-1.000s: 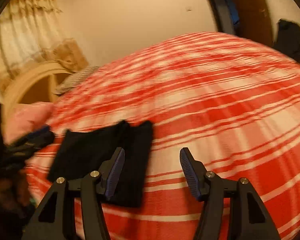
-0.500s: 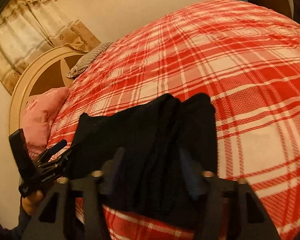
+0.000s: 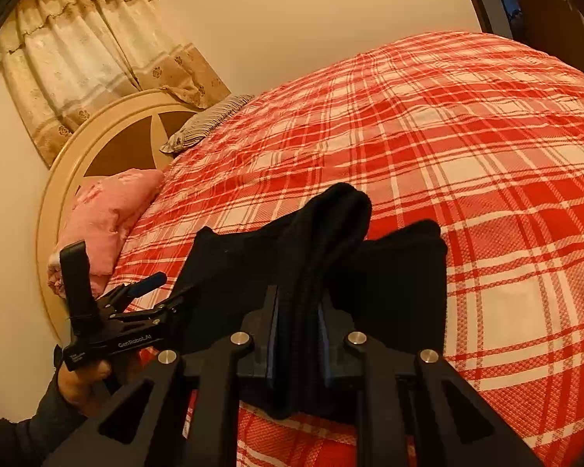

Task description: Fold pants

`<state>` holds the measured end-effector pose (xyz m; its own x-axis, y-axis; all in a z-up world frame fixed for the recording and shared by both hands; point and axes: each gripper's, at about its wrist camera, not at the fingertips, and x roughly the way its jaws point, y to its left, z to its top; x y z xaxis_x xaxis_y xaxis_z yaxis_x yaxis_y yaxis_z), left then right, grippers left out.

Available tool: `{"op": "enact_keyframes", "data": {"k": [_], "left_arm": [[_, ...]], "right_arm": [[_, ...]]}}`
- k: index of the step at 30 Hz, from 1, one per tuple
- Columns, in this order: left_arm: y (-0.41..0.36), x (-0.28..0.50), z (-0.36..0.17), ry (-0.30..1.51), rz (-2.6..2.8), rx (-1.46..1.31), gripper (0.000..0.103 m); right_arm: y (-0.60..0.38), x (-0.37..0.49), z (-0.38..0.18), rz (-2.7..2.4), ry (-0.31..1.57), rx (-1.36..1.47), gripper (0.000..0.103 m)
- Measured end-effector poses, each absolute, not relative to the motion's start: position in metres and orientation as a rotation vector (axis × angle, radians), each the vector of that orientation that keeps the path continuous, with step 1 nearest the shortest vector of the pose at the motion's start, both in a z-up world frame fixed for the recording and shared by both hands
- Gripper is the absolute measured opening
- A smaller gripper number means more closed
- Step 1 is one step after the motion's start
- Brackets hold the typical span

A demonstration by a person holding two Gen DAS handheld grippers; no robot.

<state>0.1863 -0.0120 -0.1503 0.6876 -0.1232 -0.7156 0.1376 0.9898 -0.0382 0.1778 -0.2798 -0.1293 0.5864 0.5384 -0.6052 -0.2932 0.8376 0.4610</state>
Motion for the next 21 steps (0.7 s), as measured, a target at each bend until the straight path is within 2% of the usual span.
{"op": "enact_keyframes", "data": {"k": [21], "left_arm": [[-0.019,0.185,-0.154,0.815,-0.148,0.031,0.096]], "right_arm": [[-0.327,0.184,-0.163,0.410,0.896,0.421,0.017]]}}
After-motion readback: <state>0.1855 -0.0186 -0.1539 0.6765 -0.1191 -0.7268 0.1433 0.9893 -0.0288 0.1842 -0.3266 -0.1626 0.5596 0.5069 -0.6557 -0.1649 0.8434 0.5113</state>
